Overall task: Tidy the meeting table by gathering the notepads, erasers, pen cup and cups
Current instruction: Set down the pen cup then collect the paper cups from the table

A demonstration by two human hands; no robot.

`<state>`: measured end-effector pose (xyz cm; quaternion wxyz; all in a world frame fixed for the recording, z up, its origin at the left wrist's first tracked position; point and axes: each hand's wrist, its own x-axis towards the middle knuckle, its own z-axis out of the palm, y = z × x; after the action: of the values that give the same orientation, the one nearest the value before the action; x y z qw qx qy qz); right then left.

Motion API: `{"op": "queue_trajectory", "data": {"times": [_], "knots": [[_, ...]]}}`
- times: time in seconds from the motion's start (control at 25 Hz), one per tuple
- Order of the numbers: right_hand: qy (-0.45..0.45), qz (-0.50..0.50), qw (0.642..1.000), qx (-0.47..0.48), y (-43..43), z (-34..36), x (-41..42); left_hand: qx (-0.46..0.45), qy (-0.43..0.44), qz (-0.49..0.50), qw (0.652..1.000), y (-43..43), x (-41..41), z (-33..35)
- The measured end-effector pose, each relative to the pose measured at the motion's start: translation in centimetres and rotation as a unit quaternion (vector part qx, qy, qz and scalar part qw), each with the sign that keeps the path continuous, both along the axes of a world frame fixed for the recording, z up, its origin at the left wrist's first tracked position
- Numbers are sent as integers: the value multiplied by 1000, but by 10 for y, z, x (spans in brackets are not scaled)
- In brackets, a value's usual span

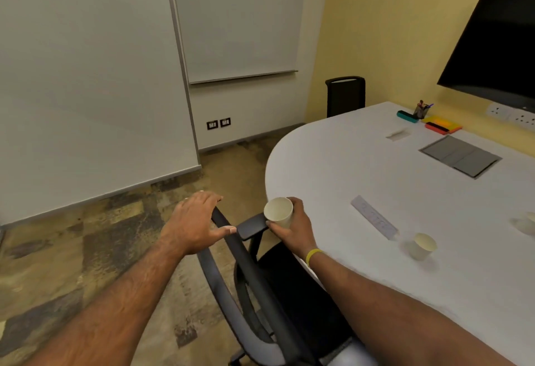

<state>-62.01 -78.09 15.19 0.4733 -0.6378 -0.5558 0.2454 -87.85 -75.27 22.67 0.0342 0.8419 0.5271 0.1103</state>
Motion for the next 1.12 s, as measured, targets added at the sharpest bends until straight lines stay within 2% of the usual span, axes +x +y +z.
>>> {"op": "queue_trajectory", "data": {"times": [0.16,0.32,0.64,0.84,1.12], "knots": [[23,-63,998,-11,54,-1,-36,12,57,-17,998,64,-66,9],[28,-116,993,-17,99,11,-58,2,77,-23,997,124,-98,17],[10,-197,980,-27,195,12,-102,20,88,-129,987,270,-122,8],[0,-278,960,-27,252,12,-136,29,96,-188,977,378,-144,5],[13,-357,933,-34,330,24,-141,39,107,-276,954,511,-112,5]]}}
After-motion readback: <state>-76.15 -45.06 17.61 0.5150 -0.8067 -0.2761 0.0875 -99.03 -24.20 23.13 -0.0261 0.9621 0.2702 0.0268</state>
